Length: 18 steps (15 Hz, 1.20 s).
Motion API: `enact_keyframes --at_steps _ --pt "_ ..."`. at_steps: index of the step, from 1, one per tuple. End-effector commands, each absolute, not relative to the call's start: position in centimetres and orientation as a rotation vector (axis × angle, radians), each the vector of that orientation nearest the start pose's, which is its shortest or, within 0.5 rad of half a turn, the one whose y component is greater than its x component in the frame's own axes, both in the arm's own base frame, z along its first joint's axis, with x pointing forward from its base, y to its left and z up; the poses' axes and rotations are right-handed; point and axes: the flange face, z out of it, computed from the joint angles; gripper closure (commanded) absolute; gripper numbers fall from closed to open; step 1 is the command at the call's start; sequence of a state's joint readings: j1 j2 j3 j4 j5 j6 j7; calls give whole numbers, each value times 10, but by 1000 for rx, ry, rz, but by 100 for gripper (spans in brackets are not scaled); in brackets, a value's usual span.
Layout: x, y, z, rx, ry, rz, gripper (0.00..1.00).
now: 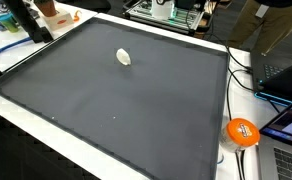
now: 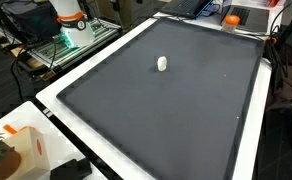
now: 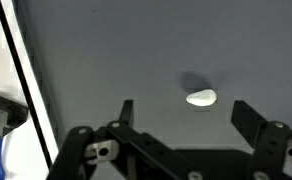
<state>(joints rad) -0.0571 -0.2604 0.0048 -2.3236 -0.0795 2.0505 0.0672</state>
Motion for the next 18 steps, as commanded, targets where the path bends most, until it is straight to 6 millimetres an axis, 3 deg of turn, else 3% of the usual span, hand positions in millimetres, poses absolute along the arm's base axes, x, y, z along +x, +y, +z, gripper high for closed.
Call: enact_keyframes --at_steps 1,2,3,5,9,13,18 --pt "507 -19 425 -3169 180 134 0" --pt "516 -18 422 -3163 188 129 0" --pt "496 -22 429 -3189 147 82 0" --pt "512 -20 421 -3183 159 99 0" --pt "519 -20 420 -3182 163 101 0" --pt "539 -8 415 -3228 318 101 0" --pt "573 6 405 -3239 331 94 0"
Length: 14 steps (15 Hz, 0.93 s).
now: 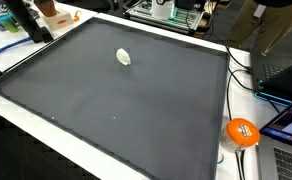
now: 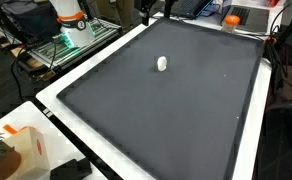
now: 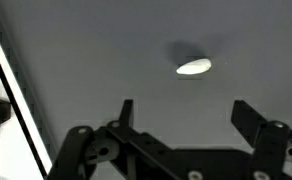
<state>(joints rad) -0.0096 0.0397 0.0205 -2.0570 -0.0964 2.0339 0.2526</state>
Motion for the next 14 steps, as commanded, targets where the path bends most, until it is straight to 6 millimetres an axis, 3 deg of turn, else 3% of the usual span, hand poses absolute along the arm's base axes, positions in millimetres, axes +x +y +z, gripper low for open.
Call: enact_keyframes --at_steps 1,5,6,14 --pt "580 7 402 -3248 324 110 0" --pt "611 18 392 -3286 279 218 0" --pt "594 13 398 -3258 272 143 0" --pt "622 19 385 -3231 257 226 0"
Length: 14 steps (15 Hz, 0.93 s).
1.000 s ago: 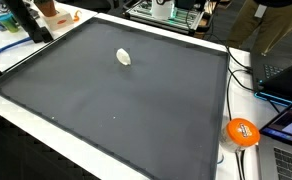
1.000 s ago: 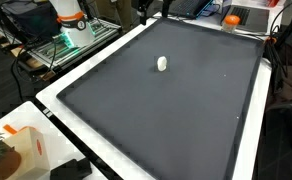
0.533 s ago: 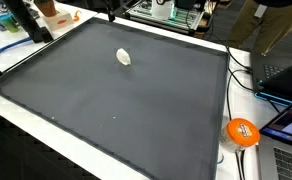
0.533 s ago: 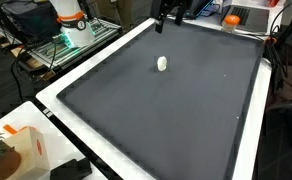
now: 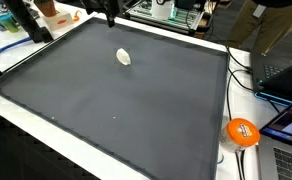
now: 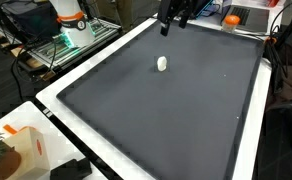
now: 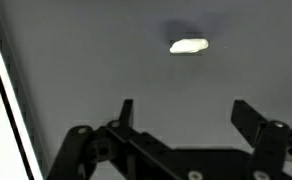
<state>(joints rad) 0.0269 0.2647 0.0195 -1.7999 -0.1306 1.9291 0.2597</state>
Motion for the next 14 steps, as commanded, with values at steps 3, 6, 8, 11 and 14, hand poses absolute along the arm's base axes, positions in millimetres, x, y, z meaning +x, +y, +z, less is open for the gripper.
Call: enact_keyframes --at_steps 3,6,8,11,14 --pt "631 21 378 -3216 242 271 0" --pt "641 20 374 -3204 234 284 0" --pt "650 19 371 -3207 239 254 0" --pt "660 17 368 -3215 251 231 0" --pt "668 14 363 -3221 270 213 0"
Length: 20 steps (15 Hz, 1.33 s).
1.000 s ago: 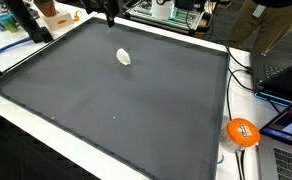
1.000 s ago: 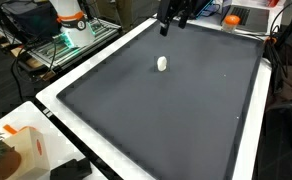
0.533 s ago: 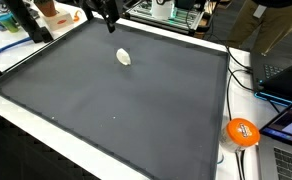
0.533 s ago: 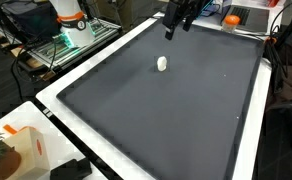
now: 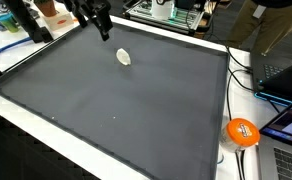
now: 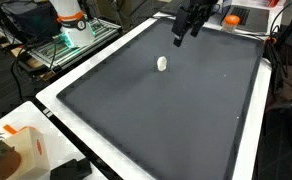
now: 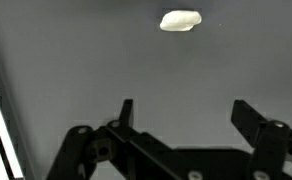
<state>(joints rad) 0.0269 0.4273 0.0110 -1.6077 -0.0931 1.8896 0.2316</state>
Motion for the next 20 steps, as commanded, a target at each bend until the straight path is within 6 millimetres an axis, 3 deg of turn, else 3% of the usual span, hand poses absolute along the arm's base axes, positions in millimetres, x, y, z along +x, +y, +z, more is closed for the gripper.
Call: enact_keyframes --at_steps 1,8,12,20 --pt "670 14 361 -3222 272 218 0" --pt "692 19 350 -3234 255 183 0" --pt "682 21 343 -3254 227 407 0" --pt "683 20 323 -3190 217 645 0"
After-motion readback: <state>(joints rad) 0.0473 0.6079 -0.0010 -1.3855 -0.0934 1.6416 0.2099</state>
